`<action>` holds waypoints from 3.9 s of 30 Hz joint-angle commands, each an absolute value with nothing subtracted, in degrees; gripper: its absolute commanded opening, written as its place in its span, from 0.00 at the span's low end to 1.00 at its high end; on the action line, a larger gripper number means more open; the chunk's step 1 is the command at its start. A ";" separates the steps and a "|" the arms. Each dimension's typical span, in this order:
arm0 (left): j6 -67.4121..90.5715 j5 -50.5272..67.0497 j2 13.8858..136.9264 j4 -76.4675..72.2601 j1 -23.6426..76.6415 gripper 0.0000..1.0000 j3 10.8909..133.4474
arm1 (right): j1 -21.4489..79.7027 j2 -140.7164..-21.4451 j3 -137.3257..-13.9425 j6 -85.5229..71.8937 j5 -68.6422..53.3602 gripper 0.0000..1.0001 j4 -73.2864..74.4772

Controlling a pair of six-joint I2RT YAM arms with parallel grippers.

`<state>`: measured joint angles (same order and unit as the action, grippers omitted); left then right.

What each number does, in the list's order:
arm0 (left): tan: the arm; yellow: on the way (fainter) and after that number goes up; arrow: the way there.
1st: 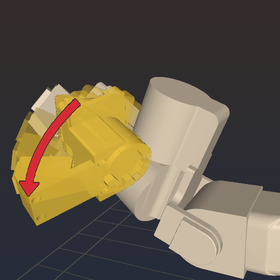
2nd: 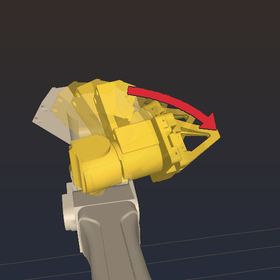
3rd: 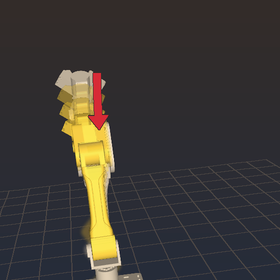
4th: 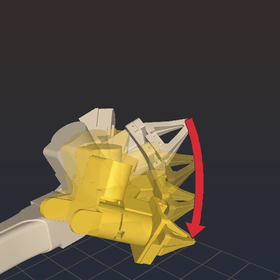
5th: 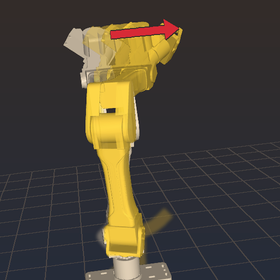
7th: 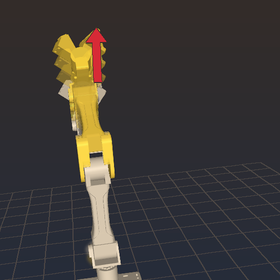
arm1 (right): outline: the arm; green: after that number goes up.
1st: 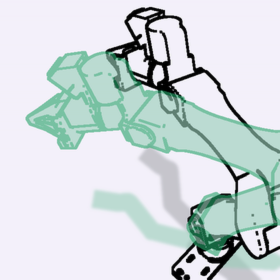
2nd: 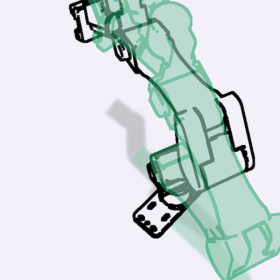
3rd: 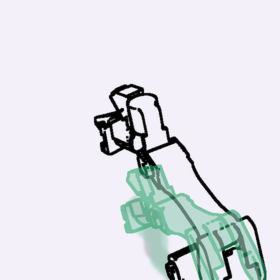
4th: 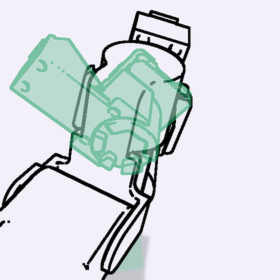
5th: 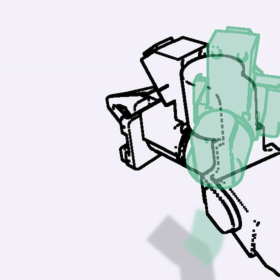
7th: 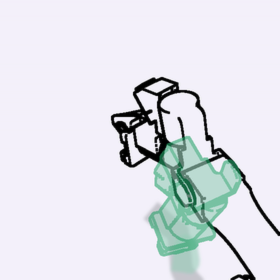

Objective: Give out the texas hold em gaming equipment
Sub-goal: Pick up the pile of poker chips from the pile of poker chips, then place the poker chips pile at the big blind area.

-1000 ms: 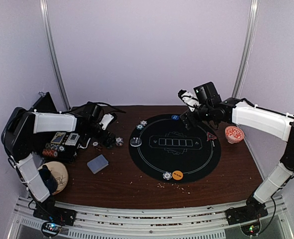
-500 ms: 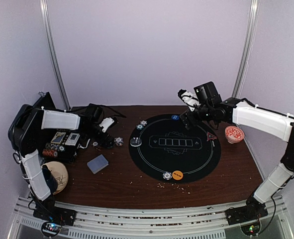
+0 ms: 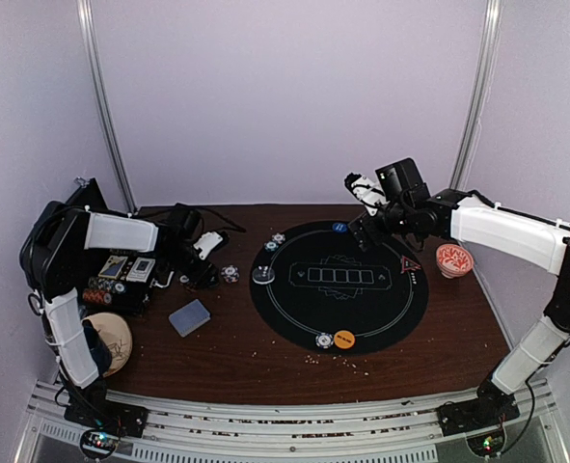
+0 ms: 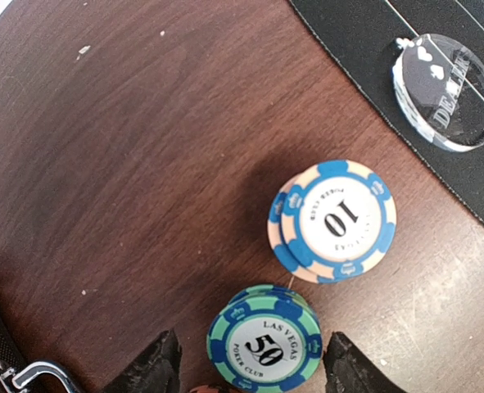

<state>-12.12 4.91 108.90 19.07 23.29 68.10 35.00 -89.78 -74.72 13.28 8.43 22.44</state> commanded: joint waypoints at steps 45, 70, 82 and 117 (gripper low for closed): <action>-9.57 6.83 108.00 16.32 22.20 0.33 68.87 | 35.95 -89.45 -74.27 13.65 10.12 1.00 21.71; -2.42 -2.29 107.89 13.77 45.63 0.29 70.95 | 35.57 -89.01 -74.18 13.30 12.39 1.00 20.86; -1.12 -4.65 118.32 14.20 58.82 0.28 78.85 | 34.20 -87.40 -73.99 12.96 11.79 1.00 20.39; -2.96 -1.26 117.19 18.10 64.95 0.28 75.69 | 34.19 -87.45 -73.65 13.46 12.13 1.00 20.04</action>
